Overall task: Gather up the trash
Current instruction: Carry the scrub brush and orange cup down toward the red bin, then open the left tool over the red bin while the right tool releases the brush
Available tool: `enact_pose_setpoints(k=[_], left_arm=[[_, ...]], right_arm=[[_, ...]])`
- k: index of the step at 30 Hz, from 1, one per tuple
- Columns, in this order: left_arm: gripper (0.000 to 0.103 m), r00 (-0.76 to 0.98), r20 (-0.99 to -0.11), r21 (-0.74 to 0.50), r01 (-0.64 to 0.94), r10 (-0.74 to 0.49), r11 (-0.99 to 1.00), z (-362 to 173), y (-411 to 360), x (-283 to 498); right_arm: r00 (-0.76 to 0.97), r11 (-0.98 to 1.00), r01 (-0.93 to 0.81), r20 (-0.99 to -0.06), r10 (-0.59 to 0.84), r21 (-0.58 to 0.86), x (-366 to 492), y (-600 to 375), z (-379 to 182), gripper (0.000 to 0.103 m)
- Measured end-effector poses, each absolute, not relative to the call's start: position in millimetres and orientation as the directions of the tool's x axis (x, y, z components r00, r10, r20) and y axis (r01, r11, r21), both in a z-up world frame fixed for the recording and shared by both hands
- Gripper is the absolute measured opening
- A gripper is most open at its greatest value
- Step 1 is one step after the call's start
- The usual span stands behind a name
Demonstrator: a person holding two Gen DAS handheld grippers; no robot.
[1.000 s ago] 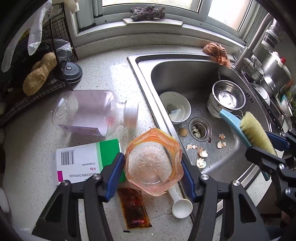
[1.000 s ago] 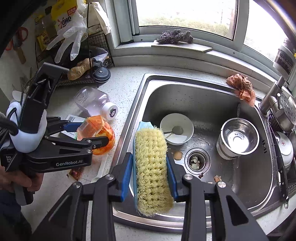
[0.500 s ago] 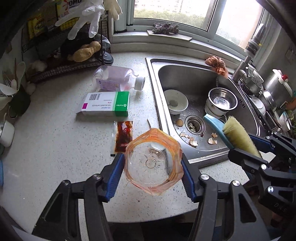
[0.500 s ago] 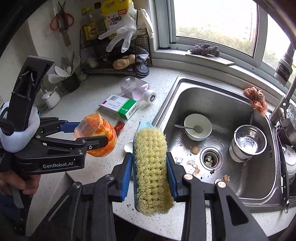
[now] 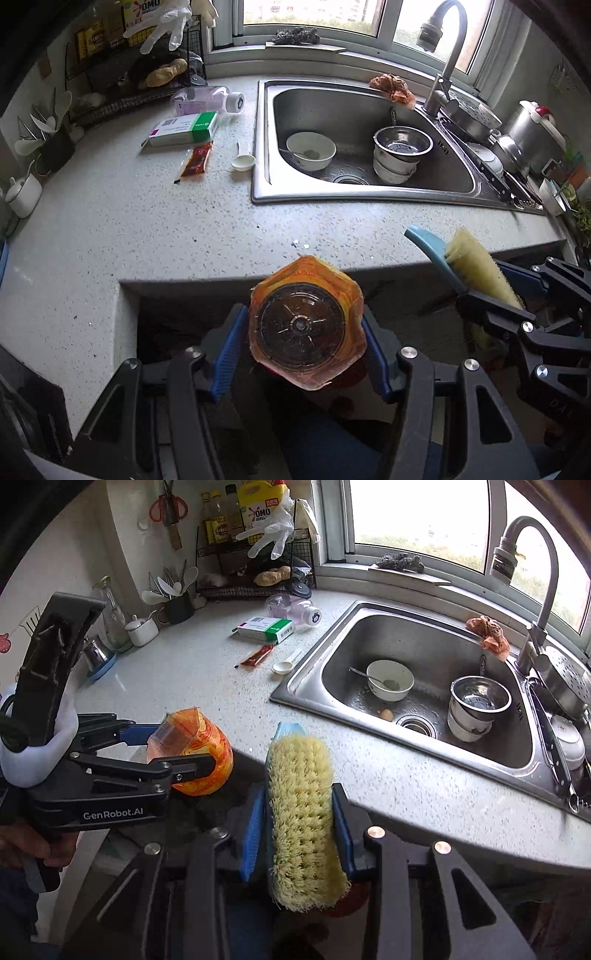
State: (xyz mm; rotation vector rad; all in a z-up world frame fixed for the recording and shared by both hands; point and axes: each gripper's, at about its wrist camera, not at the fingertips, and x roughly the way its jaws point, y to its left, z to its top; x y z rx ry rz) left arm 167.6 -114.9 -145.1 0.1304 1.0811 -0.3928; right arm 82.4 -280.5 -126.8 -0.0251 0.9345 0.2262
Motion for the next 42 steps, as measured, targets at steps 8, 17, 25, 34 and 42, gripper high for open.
enact_pose_setpoints(k=[8,17,25,34,42], left_arm=[[0.056,0.258,-0.925,-0.139,0.449,-0.277,0.883,-208.5,-156.7,138.0],[0.056,0.119,-0.954,-0.19,0.475,-0.276,0.859,-340.3,-196.9,146.4],[0.056,0.039,-0.959,-0.224,0.505,-0.281,0.834,-475.8,-223.4,159.5],[0.056,0.003,-0.958,-0.244,0.523,-0.288,0.817,-552.8,-243.1,166.9],[0.073,0.006,-0.963,-0.225,0.539,-0.27,0.812,-558.1,-248.8,165.3]], right_arm=[[0.492,0.99,-0.076,-0.859,0.141,0.119,53.5,-310.9,-180.0,0.033],[0.367,0.991,0.065,-0.926,0.085,0.117,53.1,-340.5,-306.0,0.033],[0.323,0.991,0.102,-0.945,0.052,0.089,76.3,-358.9,-419.6,0.033],[0.279,0.988,0.13,-0.959,0.048,0.087,91.5,-370.0,-492.8,0.033],[0.268,0.984,0.156,-0.962,0.046,0.091,86.4,-368.3,-496.5,0.033]])
